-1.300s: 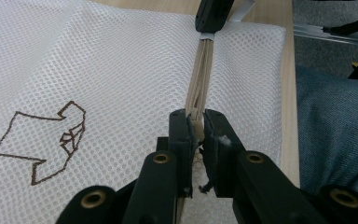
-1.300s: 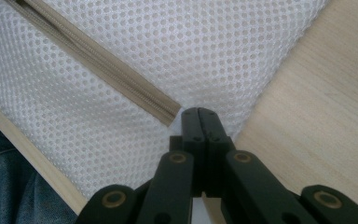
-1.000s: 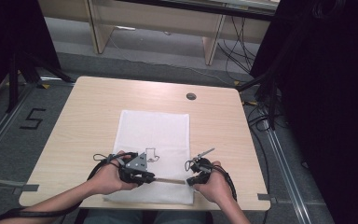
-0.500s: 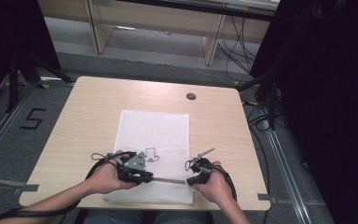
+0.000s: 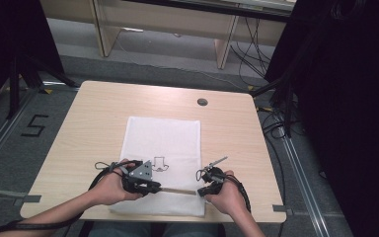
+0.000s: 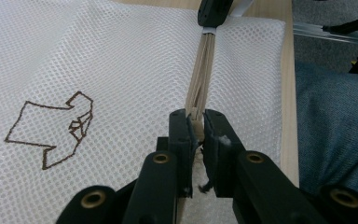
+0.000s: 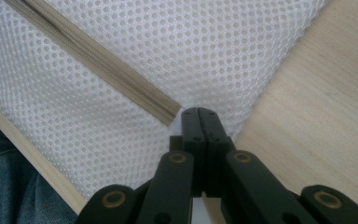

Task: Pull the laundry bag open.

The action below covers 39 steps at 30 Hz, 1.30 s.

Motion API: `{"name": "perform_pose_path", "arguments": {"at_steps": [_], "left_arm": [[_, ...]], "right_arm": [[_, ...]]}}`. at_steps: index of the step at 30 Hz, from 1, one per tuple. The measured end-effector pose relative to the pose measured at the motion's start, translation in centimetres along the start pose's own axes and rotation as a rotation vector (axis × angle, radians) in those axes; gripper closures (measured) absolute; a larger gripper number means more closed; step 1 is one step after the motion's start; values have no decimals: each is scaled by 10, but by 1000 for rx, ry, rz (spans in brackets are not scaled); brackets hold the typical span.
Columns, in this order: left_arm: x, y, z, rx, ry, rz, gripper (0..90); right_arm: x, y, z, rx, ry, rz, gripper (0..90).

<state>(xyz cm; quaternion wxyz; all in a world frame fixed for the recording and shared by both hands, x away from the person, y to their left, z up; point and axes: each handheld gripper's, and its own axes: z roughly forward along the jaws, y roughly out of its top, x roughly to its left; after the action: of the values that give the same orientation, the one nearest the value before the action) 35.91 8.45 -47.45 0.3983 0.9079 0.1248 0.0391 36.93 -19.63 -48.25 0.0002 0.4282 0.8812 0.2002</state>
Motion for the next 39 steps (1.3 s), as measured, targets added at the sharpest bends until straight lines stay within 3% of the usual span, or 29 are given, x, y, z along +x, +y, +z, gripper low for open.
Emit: {"name": "perform_pose_path", "arguments": {"at_steps": [8, 12, 19, 20, 21, 22, 24, 35, 36, 38, 39], "left_arm": [[1, 0, -2, 7, 1, 10, 817], [1, -3, -5, 0, 1, -8, 817], [2, -4, -5, -3, 1, -6, 817], [2, -5, -6, 6, 4, 9, 817], [2, -5, -6, -3, 2, -11, 817], [3, -6, -7, 5, 3, 4, 816], [2, -7, -7, -4, 3, -15, 817], [3, -7, -8, 3, 7, 4, 817], [3, -8, -8, -7, -1, -15, 817], [4, -8, -9, 9, 5, 3, 817], [3, -9, -9, -4, 4, -12, 817]], "right_arm": [[0, 0, 0, 0, -1, -2, 900], [0, 0, 0, 1, -1, -2, 900], [0, 0, 0, 0, -1, -1, 900], [0, 0, 0, 0, -1, 0, 900], [0, 0, 0, -1, 0, -1, 900], [0, 0, 0, 0, 0, 0, 900], [0, 0, 0, 0, 0, -1, 900], [0, 0, 0, -1, -5, 2, 900], [0, 0, 0, -2, -4, 2, 900], [0, 0, 0, -2, 2, -1, 900], [0, 0, 0, -1, -5, 2, 900]]}}
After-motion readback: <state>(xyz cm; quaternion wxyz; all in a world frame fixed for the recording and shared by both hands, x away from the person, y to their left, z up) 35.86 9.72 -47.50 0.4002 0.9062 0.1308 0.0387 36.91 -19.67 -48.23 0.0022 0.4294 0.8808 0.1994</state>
